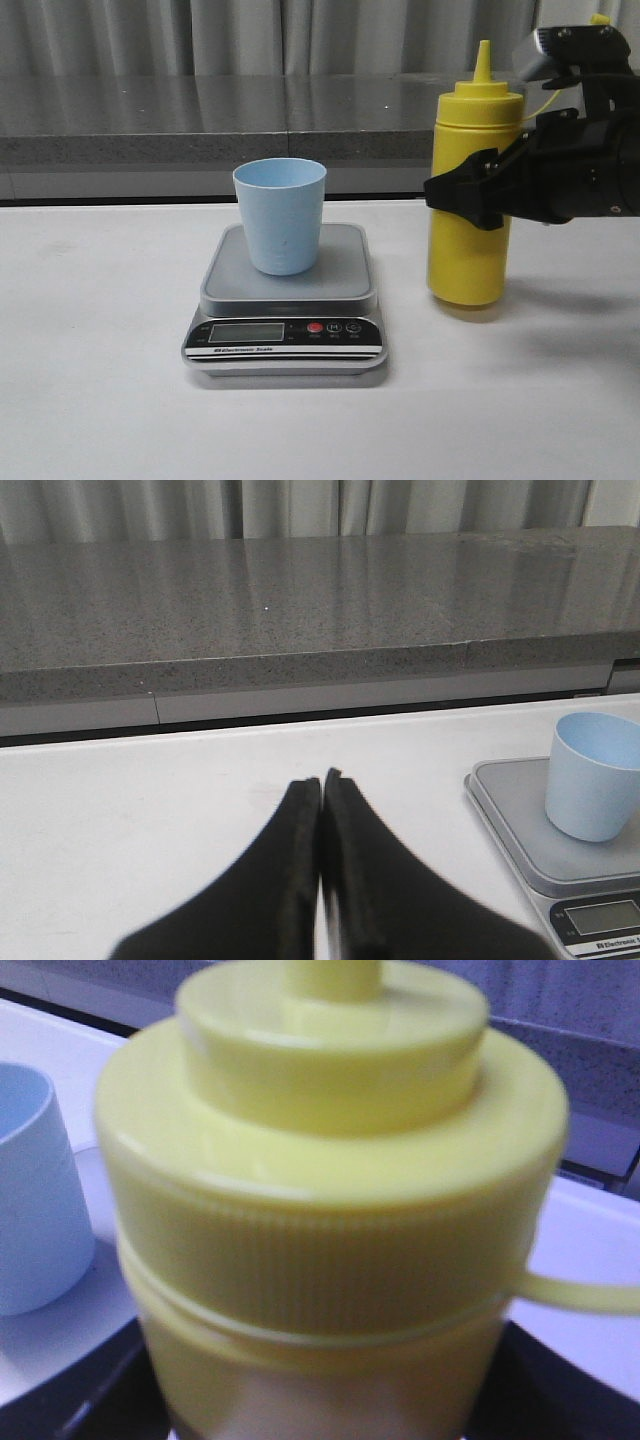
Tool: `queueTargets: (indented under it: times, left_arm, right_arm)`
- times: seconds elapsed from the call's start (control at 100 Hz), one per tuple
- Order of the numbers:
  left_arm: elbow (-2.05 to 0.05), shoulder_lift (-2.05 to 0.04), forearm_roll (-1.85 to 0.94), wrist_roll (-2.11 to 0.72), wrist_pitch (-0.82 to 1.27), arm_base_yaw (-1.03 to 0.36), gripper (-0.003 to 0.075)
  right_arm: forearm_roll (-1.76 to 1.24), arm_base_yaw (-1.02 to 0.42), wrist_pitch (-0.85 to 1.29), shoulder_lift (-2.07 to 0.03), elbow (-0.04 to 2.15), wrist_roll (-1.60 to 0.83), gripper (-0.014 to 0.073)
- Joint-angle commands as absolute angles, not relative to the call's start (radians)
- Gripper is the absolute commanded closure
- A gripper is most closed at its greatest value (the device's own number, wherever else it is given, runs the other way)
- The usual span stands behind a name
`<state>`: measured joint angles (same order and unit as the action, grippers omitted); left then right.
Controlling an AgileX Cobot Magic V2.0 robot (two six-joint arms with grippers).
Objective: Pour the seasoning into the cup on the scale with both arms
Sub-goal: 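Open the right gripper and withdraw it from the bottle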
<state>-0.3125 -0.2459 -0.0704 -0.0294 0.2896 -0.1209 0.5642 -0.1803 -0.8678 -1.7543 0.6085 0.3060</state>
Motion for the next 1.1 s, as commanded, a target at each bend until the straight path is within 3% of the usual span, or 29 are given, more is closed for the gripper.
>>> queueTargets:
  times: [0.0, 0.97, 1.09]
  left_arm:
    - [-0.338, -0.255, -0.071, -0.027, 0.204, -0.116, 0.074]
    - [-0.338, -0.255, -0.071, -0.027, 0.204, -0.116, 0.074]
    - [-0.338, -0.255, -0.071, -0.027, 0.204, -0.116, 0.074]
  right_arm:
    - [0.545, -0.175, -0.962, -1.732, 0.626, 0.277, 0.0381]
    - [0.545, -0.176, -0.992, -1.809, 0.626, 0.271, 0.0377]
    - [0.545, -0.176, -0.992, -1.809, 0.616, 0.271, 0.0347]
